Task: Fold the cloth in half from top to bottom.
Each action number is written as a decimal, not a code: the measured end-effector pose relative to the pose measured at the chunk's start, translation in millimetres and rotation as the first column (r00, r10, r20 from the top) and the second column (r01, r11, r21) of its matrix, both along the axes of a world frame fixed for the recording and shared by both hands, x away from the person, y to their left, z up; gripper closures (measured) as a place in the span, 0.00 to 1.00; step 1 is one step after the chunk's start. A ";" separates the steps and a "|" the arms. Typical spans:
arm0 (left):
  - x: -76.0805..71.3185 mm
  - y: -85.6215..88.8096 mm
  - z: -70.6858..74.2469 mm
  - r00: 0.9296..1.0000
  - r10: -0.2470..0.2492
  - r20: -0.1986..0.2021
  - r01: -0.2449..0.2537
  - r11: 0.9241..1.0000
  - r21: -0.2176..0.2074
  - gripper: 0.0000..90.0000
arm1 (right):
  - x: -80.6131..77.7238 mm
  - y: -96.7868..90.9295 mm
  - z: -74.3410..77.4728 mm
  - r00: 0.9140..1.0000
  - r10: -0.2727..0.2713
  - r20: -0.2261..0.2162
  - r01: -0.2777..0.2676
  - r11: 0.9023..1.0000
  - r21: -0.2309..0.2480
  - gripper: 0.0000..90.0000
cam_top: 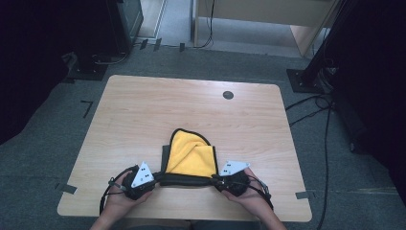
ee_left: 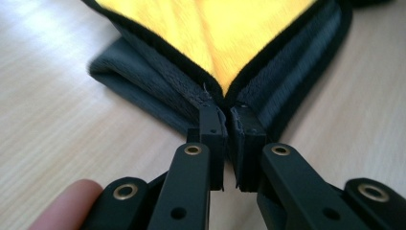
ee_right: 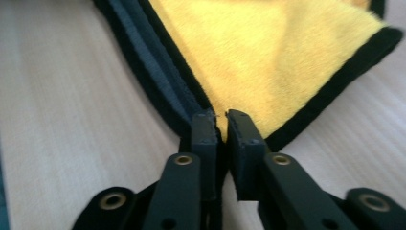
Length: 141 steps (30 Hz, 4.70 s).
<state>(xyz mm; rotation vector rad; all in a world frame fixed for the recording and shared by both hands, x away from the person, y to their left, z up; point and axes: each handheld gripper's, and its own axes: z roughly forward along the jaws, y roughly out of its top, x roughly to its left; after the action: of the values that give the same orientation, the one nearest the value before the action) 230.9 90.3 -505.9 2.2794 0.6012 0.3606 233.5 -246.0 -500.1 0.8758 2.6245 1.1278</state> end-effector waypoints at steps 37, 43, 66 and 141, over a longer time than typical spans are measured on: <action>11.8 14.4 -9.0 0.985 0.088 -0.151 -0.117 0.973 -0.197 0.86 | 143.0 95.1 3.4 0.986 -0.165 0.039 0.166 0.985 -0.046 0.95; 10.0 17.5 -7.7 0.990 0.046 -0.135 -0.075 0.973 -0.216 0.91 | 111.2 57.6 24.4 0.983 -0.166 0.079 0.158 0.982 0.104 0.95; 13.0 0.0 -3.1 0.970 0.120 -0.210 -0.176 0.947 -0.268 0.69 | 85.4 20.1 33.0 0.985 -0.170 -0.020 0.170 0.960 0.223 0.59; 32.2 31.5 -5.8 0.957 0.252 -0.147 -0.272 0.952 -0.142 0.61 | -6.2 15.5 -18.2 0.988 -0.134 0.072 0.128 0.988 0.083 0.55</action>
<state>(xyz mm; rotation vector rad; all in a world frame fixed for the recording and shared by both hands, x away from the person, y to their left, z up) 263.0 121.8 -511.7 2.0814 0.9702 0.2839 227.3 -230.4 -518.3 0.9831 2.4376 1.2112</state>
